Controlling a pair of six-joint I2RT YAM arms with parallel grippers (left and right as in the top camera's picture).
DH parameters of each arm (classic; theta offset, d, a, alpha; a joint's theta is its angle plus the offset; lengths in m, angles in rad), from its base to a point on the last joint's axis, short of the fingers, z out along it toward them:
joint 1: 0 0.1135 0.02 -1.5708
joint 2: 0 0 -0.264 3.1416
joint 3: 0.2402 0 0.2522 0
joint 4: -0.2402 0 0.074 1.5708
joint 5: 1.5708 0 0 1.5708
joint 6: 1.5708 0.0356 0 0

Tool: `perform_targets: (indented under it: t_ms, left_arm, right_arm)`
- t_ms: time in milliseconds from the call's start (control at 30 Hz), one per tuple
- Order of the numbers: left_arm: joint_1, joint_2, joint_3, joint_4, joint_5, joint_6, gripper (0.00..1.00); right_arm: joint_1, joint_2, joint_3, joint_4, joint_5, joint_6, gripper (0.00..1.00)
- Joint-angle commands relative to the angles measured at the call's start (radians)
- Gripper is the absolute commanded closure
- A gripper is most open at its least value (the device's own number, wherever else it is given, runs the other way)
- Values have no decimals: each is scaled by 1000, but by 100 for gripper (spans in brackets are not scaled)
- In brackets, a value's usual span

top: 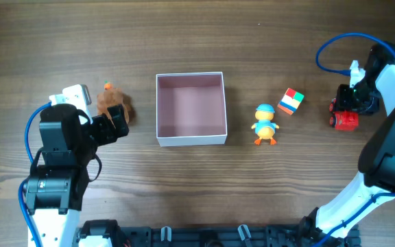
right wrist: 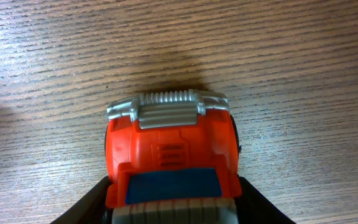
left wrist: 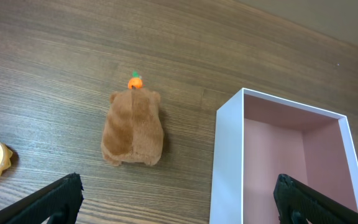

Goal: Pack container
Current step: 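Grasp the red fire truck with the right gripper and lift it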

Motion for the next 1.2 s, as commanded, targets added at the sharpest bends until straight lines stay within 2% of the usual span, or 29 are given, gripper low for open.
perform_targets:
  t_ms: [0,167,200,400,800,833,933,967,1167]
  left_arm:
    - [-5,-2,21,4,8,-8,0]
    - [-5,-2,21,4,8,-8,0]
    - [-5,-2,21,4,8,-8,0]
    - [-5,-2,21,4,8,-8,0]
    - [-5,-2,21,4,-22,-8,0]
    - [-5,-2,21,4,-22,-8,0]
    - [-5,-2,21,4,-22,-8,0]
    - [-5,-2,21,4,-22,-8,0]
    - [-5,-2,21,4,-22,-8,0]
  right_arm:
    - [1,14,9,-1,-11,29,69]
    - [1,14,9,0,-11,29,67]
    - [1,14,9,-1,-11,29,61]
    - [1,13,9,-13,-11,37,39]
    - [1,-40,13,-72,23,87,37]
    - [1,-42,13,-75,23,95,40]
    - [1,-42,13,-87,23,107,68]
    - [1,-42,13,-87,23,107,70]
    - [1,-42,13,-72,11,124,96]
